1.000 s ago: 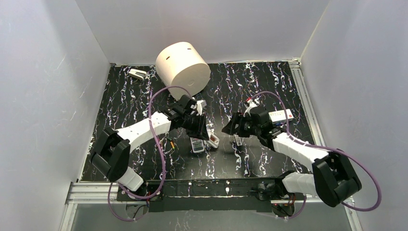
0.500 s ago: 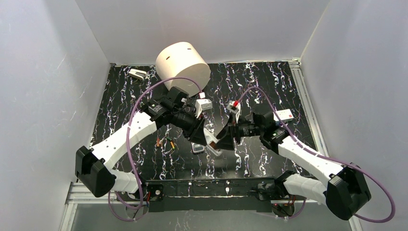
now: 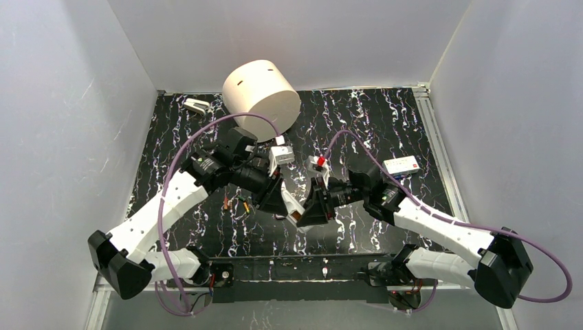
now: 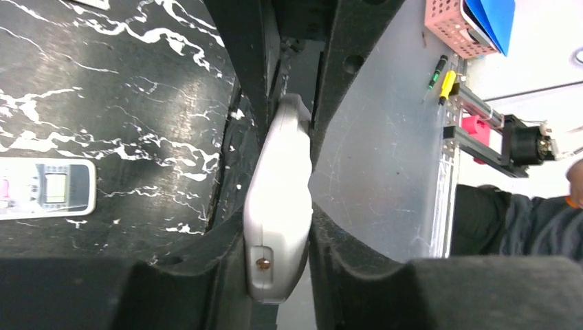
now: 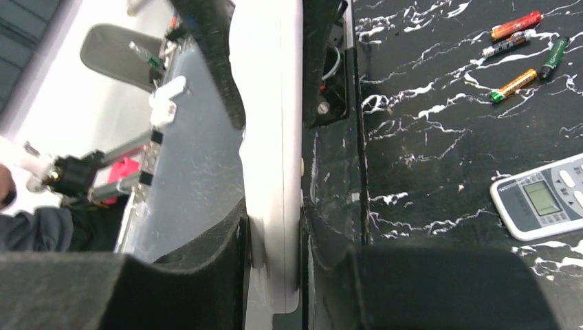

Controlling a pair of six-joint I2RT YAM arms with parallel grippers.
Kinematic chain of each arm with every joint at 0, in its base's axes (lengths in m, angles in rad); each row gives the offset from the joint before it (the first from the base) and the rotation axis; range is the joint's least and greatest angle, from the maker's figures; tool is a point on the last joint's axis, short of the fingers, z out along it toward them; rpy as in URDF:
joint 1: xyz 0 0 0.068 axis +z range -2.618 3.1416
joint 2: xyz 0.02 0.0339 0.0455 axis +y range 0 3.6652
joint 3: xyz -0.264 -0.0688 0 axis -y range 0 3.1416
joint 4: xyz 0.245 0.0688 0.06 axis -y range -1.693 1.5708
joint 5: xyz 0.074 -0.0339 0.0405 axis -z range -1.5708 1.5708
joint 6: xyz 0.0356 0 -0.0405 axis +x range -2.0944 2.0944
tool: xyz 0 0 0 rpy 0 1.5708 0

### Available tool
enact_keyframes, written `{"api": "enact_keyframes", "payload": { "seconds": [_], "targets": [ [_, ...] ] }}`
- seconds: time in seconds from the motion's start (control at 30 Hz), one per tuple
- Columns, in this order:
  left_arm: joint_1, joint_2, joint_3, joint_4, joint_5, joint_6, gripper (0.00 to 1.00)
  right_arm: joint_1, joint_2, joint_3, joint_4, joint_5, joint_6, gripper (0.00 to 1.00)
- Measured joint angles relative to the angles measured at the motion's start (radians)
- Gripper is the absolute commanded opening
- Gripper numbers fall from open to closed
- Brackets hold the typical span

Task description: Load the batteries into the remote control

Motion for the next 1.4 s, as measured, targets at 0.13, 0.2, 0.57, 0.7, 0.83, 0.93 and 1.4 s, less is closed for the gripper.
{"api": "enact_keyframes", "payload": {
  "seconds": [0.13,0.2,0.57,0.7,0.83,0.93,1.4],
  "targets": [
    [0.001,-0.058,-0.002,0.07,-0.025,-0.066,0.67,0.008,-0.001,-0.009,0.096,0.056,0.109,0.15],
    [0.002,-0.106,-0.021,0.163,-0.054,-0.134,0.71,0.008,-0.005,-0.028,0.174,0.097,0.169,0.15],
    [0.018,-0.352,-0.26,0.695,-0.373,-0.713,0.57,0.013,0.094,-0.109,0.681,0.186,0.518,0.17],
    [0.023,-0.351,-0.265,0.755,-0.401,-0.773,0.44,0.011,0.104,-0.108,0.761,0.186,0.569,0.18],
    [0.024,-0.344,-0.266,0.795,-0.384,-0.782,0.37,0.011,0.116,-0.105,0.827,0.18,0.611,0.19],
    [0.024,-0.33,-0.267,0.805,-0.361,-0.78,0.23,0.011,0.13,-0.102,0.857,0.171,0.633,0.19],
    [0.009,-0.335,-0.262,0.685,-0.595,-0.657,0.0,0.006,0.142,-0.015,0.586,0.286,0.528,0.88]
  ]
}}
